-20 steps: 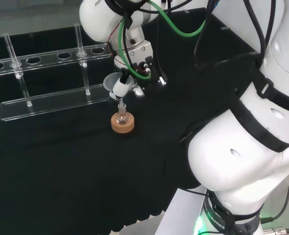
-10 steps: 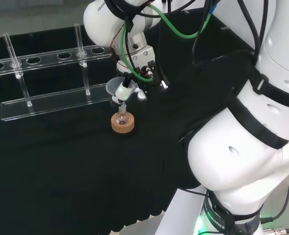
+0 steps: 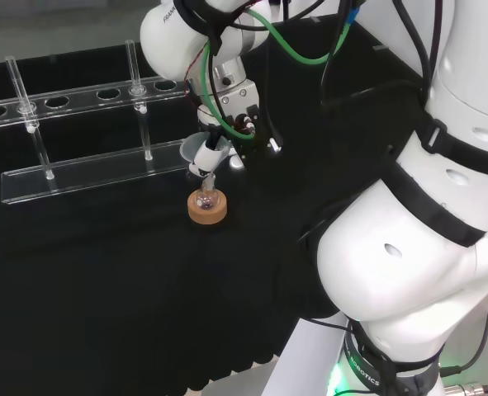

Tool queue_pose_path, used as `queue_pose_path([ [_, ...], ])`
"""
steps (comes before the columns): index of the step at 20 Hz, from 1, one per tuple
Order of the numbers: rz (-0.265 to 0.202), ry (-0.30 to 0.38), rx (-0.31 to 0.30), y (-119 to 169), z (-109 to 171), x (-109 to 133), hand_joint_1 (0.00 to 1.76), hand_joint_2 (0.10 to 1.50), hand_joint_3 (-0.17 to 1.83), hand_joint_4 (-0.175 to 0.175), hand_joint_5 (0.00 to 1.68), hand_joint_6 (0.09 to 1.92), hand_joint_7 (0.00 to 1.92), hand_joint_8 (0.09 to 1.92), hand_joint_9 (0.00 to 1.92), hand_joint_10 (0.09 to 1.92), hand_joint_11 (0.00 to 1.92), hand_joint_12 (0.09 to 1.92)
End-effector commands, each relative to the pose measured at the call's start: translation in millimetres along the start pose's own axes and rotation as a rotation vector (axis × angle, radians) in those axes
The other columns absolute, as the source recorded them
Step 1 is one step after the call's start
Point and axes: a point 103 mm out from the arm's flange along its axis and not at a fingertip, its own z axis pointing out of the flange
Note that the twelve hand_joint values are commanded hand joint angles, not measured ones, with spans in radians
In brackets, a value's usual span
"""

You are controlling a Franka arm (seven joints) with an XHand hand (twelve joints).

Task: Place the funnel on the round-bottom flask.

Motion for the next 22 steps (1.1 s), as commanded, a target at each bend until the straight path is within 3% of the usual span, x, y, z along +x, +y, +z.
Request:
queue_pose_path([
  [1, 0.016, 0.0, 0.022, 0.6, 1.2, 0.5, 0.74, 0.76, 0.53, -0.005, 0.82, 0.68, 0.95, 0.64, 1.23, 0.3, 0.81, 1.19],
  [22, 0.02, -0.009, 0.027, -0.8, 1.9, 6.4, 0.73, 0.76, 0.53, -0.017, 0.75, 0.68, 0.91, 0.65, 1.19, 0.31, 0.8, 1.2],
])
